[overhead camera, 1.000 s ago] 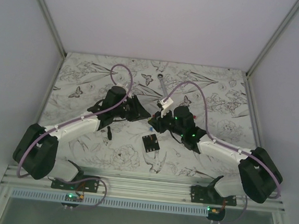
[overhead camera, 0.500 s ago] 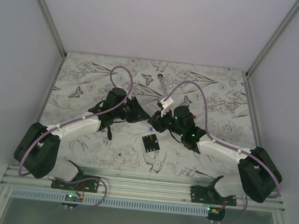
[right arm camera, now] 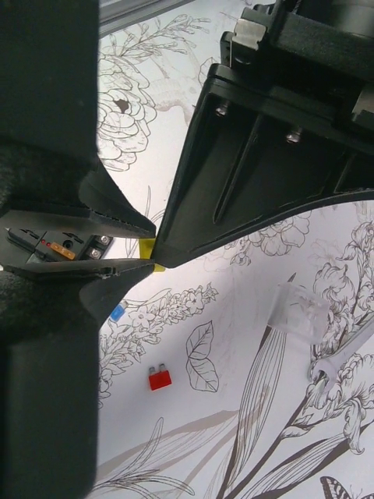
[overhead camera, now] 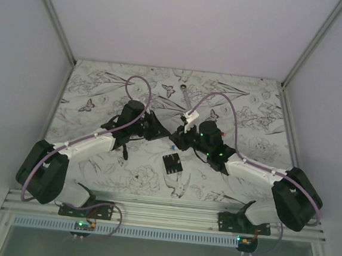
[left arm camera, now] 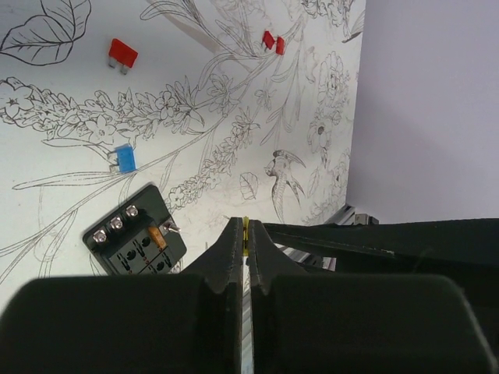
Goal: Snap on the fuse box
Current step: Pick up the fuse from the center of the board.
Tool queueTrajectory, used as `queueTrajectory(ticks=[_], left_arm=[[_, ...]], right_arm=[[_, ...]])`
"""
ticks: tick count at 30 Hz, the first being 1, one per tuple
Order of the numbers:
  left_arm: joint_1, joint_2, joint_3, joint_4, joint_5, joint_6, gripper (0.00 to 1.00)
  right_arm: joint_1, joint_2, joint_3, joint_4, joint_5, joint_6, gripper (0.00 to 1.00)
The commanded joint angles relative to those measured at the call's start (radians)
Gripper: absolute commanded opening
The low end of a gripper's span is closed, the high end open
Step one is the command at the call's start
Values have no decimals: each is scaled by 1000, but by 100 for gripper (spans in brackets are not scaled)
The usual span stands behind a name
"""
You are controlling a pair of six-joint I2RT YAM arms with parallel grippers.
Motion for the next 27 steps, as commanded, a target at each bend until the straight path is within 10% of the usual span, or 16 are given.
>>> queueTrajectory(ticks=[1,10,27], left_arm=[[-7,-22,-20,16,7,-1,0],[-7,-202,-77,31,-64,-3,0],[-107,-525,-207,238,-274,-16,0]], right_arm=[[7,-2,33,71,5,41,24],[3,-124,-49,183,70,259,43],[34,-147,-217,711,55,779,41]])
